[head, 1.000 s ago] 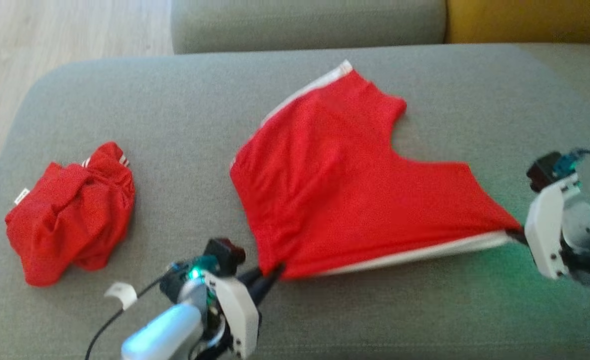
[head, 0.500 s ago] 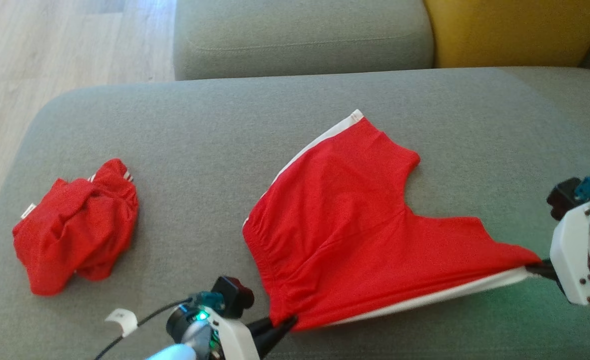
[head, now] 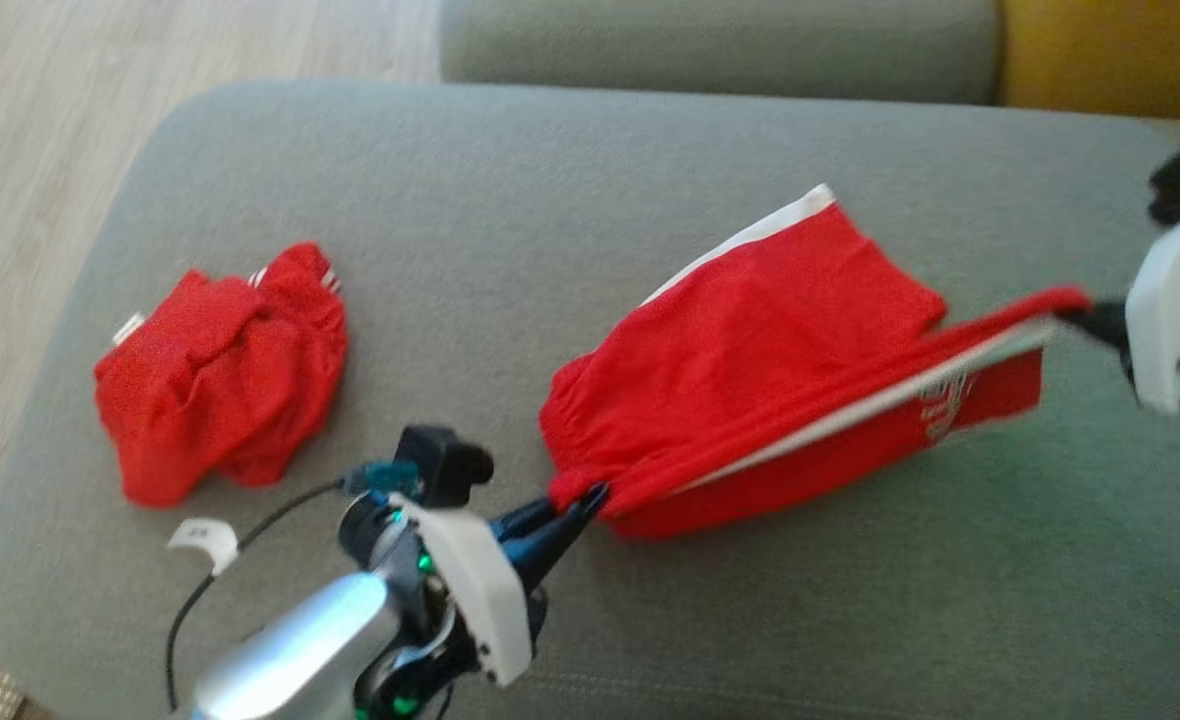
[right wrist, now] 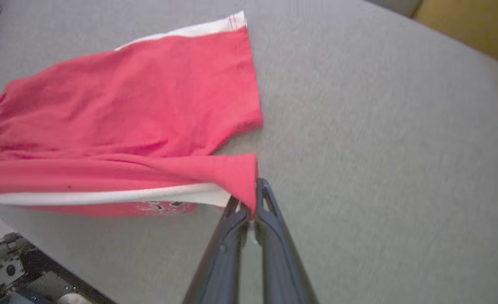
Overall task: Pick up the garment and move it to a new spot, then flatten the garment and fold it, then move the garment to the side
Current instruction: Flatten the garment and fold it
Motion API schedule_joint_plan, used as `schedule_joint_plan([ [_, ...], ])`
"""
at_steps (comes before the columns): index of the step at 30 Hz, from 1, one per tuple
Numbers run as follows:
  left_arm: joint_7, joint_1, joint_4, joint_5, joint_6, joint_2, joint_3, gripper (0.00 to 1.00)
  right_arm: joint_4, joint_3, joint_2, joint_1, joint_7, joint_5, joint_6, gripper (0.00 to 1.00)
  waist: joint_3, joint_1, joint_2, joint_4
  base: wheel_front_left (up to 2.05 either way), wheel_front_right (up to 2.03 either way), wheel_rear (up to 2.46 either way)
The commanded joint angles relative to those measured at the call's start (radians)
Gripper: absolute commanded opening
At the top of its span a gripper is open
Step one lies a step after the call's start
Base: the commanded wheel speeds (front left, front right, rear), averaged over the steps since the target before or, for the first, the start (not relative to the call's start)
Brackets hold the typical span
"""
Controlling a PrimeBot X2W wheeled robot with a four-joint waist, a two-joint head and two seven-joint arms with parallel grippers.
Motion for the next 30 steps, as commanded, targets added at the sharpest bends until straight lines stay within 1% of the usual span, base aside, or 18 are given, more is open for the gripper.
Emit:
schedule_joint_plan([
  [1, -0.010, -0.063, -0.021, -0.009, -0.010, 0.006, 0.049, 0.00, -0.003, -0.032, -0.011, -0.050, 0.002, -0.024, -0.001, 0.00, 0.055, 0.0000, 0.0000, 0.050, 0.00, 0.00, 0.00],
  [6, -0.033, -0.140, 0.011, -0.014, -0.031, -0.043, 0.062, 0.00, 0.046, -0.066, 0.040, -0.141, 0.012, -0.086, -0.001, 0.00, 0.122, 0.0000, 0.0000, 0.100, 0.00, 0.00, 0.00],
  [10, -0.057, -0.194, 0.058, -0.024, -0.042, -0.080, 0.075, 0.00, 0.085, -0.078, 0.082, -0.194, -0.003, -0.128, -0.001, 0.00, 0.165, 0.0000, 0.0000, 0.128, 0.00, 0.00, 0.00],
  [11, -0.057, -0.194, 0.058, -0.024, -0.042, -0.080, 0.075, 0.00, 0.085, -0.078, 0.082, -0.194, -0.003, -0.128, -0.001, 0.00, 0.165, 0.0000, 0.0000, 0.128, 0.00, 0.00, 0.00],
  [14, -0.073, -0.228, 0.094, -0.032, -0.049, -0.099, 0.075, 0.00, 0.123, -0.083, 0.108, -0.229, -0.018, -0.160, -0.001, 0.00, 0.193, 0.0000, 0.0000, 0.142, 0.00, 0.00, 0.00],
  [19, -0.095, -0.274, 0.147, -0.046, -0.056, -0.125, 0.061, 0.00, 0.174, -0.081, 0.135, -0.279, -0.064, -0.209, -0.001, 0.00, 0.241, 0.0000, 0.0000, 0.160, 0.00, 0.00, 0.00],
  [25, -0.129, -0.321, 0.190, -0.068, -0.058, -0.147, 0.031, 0.00, 0.229, -0.076, 0.159, -0.310, -0.102, -0.220, -0.001, 0.00, 0.286, 0.0000, 0.0000, 0.170, 0.00, 0.00, 0.00],
  [30, -0.158, -0.357, 0.220, -0.089, -0.058, -0.151, -0.002, 0.00, 0.264, -0.068, 0.174, -0.334, -0.119, -0.226, -0.001, 0.00, 0.313, 0.0000, 0.0000, 0.170, 0.00, 0.00, 0.00],
])
